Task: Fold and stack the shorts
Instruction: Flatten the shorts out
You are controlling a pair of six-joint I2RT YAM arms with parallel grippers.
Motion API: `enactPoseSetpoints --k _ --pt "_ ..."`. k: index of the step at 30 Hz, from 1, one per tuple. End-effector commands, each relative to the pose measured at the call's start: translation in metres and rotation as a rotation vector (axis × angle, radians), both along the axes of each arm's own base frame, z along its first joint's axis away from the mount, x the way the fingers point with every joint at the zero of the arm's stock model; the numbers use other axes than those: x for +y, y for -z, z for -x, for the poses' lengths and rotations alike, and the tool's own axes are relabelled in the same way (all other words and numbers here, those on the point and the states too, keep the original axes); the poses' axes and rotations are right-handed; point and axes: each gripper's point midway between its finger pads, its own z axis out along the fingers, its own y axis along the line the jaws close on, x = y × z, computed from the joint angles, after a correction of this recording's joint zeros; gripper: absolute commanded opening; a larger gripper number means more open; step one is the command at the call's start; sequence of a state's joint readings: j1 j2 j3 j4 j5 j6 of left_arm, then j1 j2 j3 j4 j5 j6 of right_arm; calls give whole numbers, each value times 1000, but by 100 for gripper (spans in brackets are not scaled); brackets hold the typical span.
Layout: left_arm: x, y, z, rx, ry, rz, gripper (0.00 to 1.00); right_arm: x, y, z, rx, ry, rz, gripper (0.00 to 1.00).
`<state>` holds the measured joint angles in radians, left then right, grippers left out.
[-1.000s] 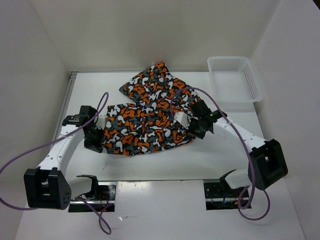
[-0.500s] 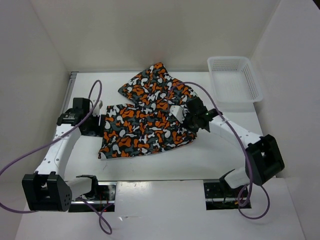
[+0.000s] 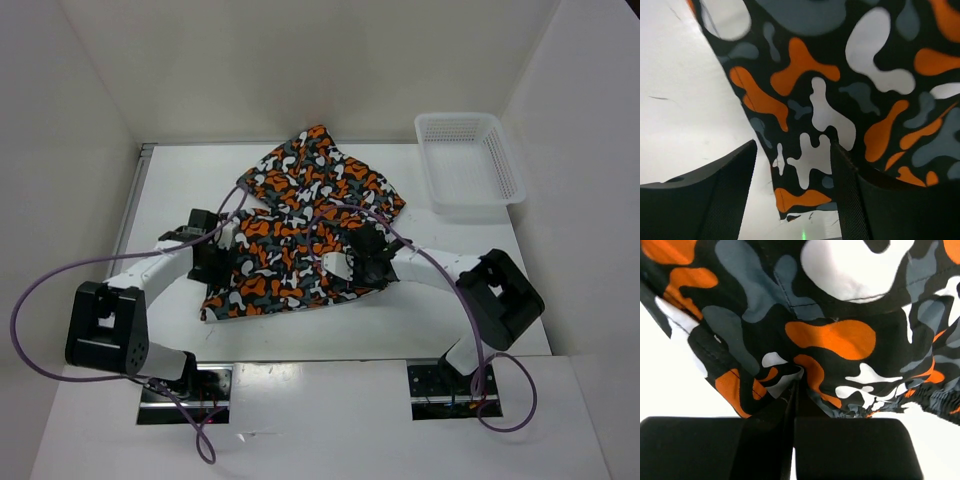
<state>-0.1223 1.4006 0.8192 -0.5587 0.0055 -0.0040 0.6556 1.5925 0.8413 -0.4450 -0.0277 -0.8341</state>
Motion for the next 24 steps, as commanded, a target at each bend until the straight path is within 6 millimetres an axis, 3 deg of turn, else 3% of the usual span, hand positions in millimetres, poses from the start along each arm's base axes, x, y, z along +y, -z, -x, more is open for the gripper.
enactPoseSetpoints --k 1,8,12,14,17,20,22,24 --pt "2 15 9 16 19 -51 68 -31 23 21 51 -105 147 0" --pt "3 46 57 124 97 -151 63 -67 23 74 224 -339 316 0" --pt "-2 48 81 175 166 -179 59 -73 12 97 258 -551 415 0" --pt "-7 40 88 167 203 -181 58 -70 3 106 276 -665 447 0" --pt "-5 31 94 149 209 -186 58 -51 -13 113 308 -729 380 0" --pt "-17 6 88 78 220 -112 62 -20 -37 106 296 -729 274 0" --pt "-34 -22 72 -33 235 -30 72 7 -50 87 185 -640 182 0" --pt "-47 -54 36 -152 223 22 76 31 -78 61 57 -561 27 0"
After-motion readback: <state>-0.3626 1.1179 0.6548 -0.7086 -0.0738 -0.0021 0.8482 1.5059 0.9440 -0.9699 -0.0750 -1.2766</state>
